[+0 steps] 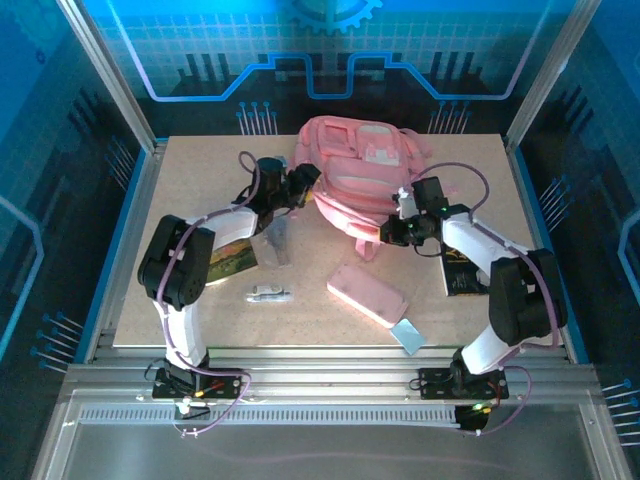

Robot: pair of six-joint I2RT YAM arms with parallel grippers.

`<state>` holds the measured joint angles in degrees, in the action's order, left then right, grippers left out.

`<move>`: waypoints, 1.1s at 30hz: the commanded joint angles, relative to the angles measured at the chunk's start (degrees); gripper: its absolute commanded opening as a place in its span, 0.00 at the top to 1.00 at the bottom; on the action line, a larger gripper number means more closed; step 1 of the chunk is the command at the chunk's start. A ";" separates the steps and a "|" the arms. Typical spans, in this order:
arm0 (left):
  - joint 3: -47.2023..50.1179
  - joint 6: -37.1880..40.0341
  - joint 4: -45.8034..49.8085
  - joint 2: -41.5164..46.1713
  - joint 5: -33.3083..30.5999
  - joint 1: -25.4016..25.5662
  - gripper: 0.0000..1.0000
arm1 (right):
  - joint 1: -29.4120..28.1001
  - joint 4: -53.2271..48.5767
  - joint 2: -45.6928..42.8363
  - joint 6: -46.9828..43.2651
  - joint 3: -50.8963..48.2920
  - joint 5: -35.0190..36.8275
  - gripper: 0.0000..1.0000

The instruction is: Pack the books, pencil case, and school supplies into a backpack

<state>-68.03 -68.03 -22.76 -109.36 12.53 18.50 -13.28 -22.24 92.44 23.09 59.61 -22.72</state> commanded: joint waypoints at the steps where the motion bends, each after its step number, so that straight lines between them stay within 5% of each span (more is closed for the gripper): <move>1: 2.91 4.58 5.92 7.28 -5.51 -1.36 0.01 | -1.36 7.47 3.47 7.65 4.18 -13.77 1.00; 10: 19.16 0.23 7.43 21.37 -10.51 1.07 0.01 | -8.82 10.55 13.35 11.42 19.04 -15.73 1.00; 21: 14.12 -7.21 0.08 11.88 -12.50 4.48 0.04 | -15.27 17.61 14.43 18.83 18.60 -19.19 1.00; 23: 13.83 -7.33 -2.01 9.71 -12.99 4.45 0.24 | -15.46 18.17 12.71 19.13 15.99 -19.85 1.00; 26: 14.17 -7.93 -6.66 6.65 -12.15 4.23 0.73 | -15.42 14.36 9.43 16.02 12.38 -19.67 1.00; 28: 13.44 -7.73 -7.20 5.19 -10.40 3.95 0.97 | -15.31 8.90 7.75 11.69 10.99 -18.14 1.00; 33: 12.61 -5.13 -5.22 6.38 -9.19 3.48 1.00 | -13.14 -7.94 6.35 -2.45 9.20 -10.81 1.00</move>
<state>-52.51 -75.02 -24.27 -103.66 5.41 23.66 -27.09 -16.45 103.83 32.10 69.30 -32.91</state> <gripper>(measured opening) 0.053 0.061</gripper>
